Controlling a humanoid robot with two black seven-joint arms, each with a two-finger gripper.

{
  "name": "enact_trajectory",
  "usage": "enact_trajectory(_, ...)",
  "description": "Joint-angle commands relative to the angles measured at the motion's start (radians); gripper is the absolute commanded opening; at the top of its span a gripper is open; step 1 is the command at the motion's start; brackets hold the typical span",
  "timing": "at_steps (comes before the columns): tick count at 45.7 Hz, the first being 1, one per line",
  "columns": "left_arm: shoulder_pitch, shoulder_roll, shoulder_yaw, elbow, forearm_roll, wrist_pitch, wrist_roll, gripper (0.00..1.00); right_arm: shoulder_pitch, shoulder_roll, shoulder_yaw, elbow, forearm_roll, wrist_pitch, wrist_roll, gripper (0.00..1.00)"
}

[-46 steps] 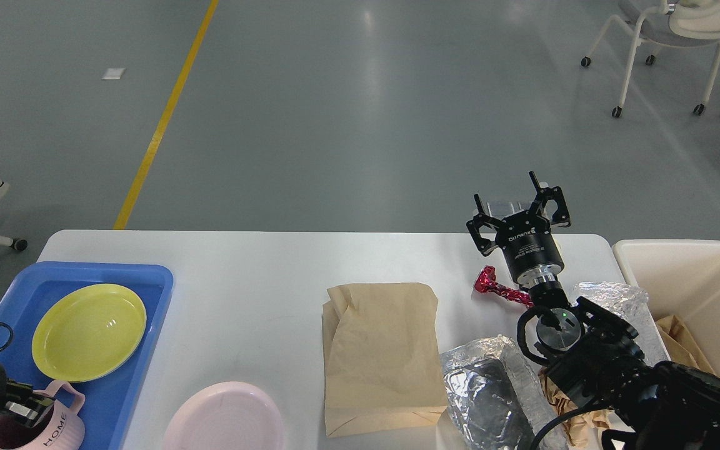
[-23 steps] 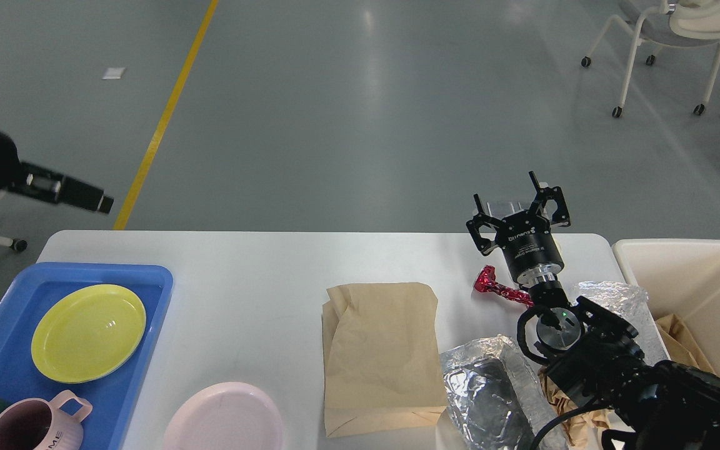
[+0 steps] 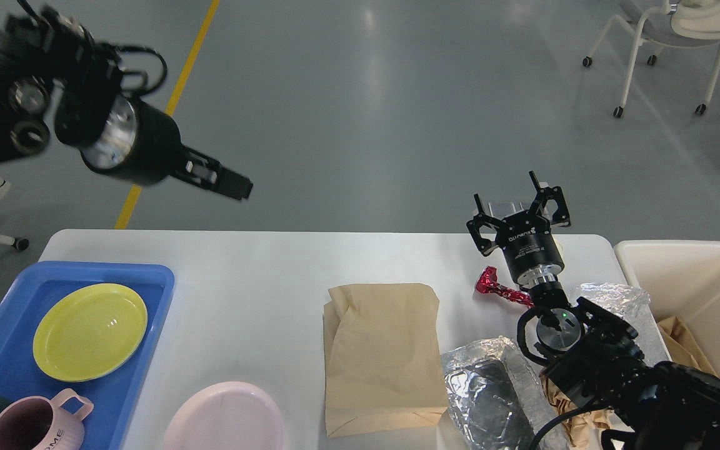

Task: Tidy desktop
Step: 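Move the left gripper to the pink plate and grip its rim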

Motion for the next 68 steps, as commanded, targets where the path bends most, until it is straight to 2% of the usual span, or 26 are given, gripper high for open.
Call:
enact_trajectory(1, 0.118, -0.126, 0.150, -0.059, 0.001, 0.155, -0.004, 0.75, 0.000, 0.000, 0.000, 0.001, 0.000, 0.000, 0.000, 1.00)
enact_trajectory(8, 0.256, -0.173, 0.181, -0.043, 0.001, 0.195, 0.014, 0.75, 0.000, 0.000, 0.000, 0.001, 0.000, 0.000, 0.000, 1.00)
enact_trajectory(14, 0.351, -0.189, 0.202, -0.010, 0.002, 0.210, 0.053, 0.74, 0.000, 0.000, 0.000, 0.001, 0.000, 0.002, 0.000, 1.00)
enact_trajectory(30, 0.574, -0.207, 0.187, 0.106, 0.016, 0.256, 0.090, 0.71, 0.000, 0.000, 0.002, 0.001, 0.000, 0.002, 0.000, 1.00)
enact_trajectory(42, 0.624, -0.233, 0.181, 0.154, 0.016, 0.272, 0.108, 0.66, 0.000, 0.000, 0.002, 0.001, 0.000, 0.002, 0.000, 1.00)
enact_trajectory(63, 0.629, -0.206, 0.194, 0.160, 0.019, 0.269, 0.113, 0.66, 0.000, 0.000, 0.002, 0.001, 0.000, 0.002, 0.000, 1.00)
enact_trajectory(68, 0.667, -0.204, 0.185, 0.181, 0.019, 0.273, 0.114, 0.65, 0.000, 0.000, 0.002, 0.001, 0.000, 0.002, 0.000, 1.00)
